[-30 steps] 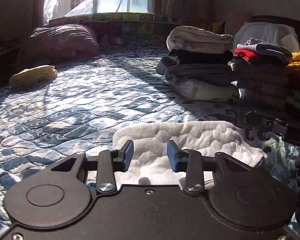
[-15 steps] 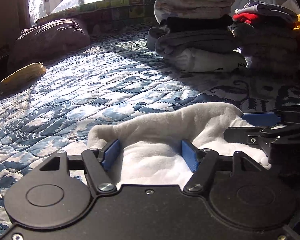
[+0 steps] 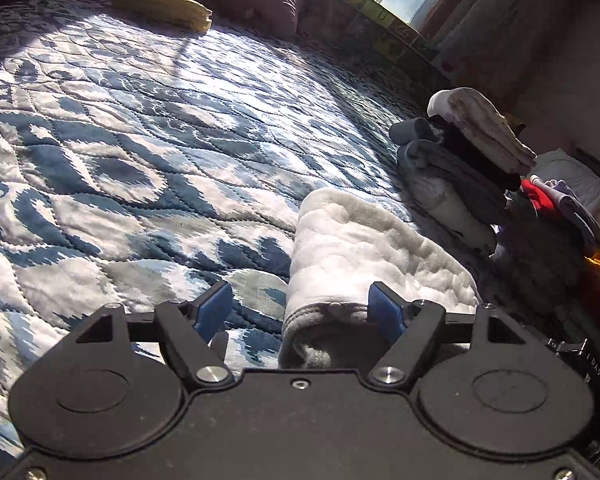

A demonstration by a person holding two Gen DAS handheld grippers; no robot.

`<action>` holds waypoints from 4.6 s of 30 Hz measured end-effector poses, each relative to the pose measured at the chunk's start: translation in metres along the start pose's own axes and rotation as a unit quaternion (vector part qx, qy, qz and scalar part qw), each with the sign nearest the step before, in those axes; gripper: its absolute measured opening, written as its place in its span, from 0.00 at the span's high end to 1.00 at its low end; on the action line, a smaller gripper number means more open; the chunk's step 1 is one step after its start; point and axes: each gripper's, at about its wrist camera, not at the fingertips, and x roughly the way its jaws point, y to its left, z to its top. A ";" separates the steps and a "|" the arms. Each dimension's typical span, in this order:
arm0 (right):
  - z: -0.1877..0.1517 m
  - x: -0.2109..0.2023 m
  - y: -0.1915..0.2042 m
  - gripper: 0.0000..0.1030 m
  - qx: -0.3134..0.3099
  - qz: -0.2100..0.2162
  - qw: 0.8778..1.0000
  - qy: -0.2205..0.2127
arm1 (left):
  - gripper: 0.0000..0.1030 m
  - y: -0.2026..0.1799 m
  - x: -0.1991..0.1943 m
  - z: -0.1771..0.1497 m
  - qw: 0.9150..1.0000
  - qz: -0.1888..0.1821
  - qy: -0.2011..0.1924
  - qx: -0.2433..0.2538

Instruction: Fold clothes

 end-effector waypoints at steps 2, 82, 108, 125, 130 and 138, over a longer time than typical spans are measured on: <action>0.000 0.002 0.002 0.08 0.019 0.015 1.000 0.013 | 0.23 0.020 -0.004 0.000 0.997 -0.022 0.016 -0.070; 0.392 -0.093 -0.062 0.71 -0.045 -0.303 0.938 -0.162 | 0.40 -0.454 0.298 0.086 0.967 -0.204 0.125 0.088; 0.170 -0.167 0.103 0.01 -0.229 -0.191 0.954 0.005 | 0.02 -0.278 -0.024 0.072 0.958 -0.109 0.065 0.259; 0.042 -0.257 0.088 0.01 -0.400 -0.225 0.880 0.123 | 0.00 -0.105 -0.209 -0.009 0.887 0.106 -0.002 0.449; -0.038 -0.206 0.120 0.01 -0.260 -0.156 0.946 0.116 | 0.00 -0.086 -0.205 -0.056 0.959 0.069 -0.032 0.274; -0.095 -0.168 0.173 0.01 -0.205 -0.180 0.955 0.117 | 0.00 -0.115 -0.223 -0.089 0.962 0.103 -0.041 0.250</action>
